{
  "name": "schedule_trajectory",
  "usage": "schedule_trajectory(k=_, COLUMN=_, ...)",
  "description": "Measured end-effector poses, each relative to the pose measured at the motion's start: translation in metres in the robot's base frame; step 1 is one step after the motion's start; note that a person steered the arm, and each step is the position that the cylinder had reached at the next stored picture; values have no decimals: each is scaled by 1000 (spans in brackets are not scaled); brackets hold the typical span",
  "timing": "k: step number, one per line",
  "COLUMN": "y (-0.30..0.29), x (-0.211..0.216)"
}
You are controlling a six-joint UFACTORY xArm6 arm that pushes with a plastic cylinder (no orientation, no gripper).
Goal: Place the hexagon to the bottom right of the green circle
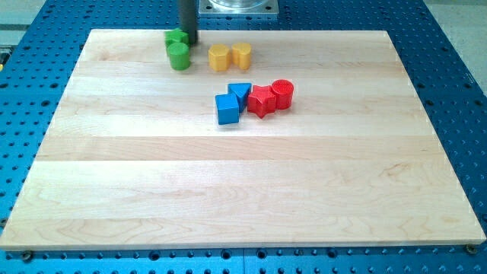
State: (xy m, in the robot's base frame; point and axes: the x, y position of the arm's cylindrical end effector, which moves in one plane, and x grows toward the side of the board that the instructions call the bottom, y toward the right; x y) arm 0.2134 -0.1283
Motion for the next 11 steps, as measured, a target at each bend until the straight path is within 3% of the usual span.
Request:
schedule_trajectory(k=1, y=-50, x=0)
schedule_trajectory(k=2, y=21, x=-16)
schedule_trajectory(k=5, y=115, x=40)
schedule_trajectory(k=6, y=112, x=70)
schedule_trajectory(k=7, y=68, x=64)
schedule_trajectory(k=9, y=54, x=82)
schedule_trajectory(k=11, y=-13, x=31)
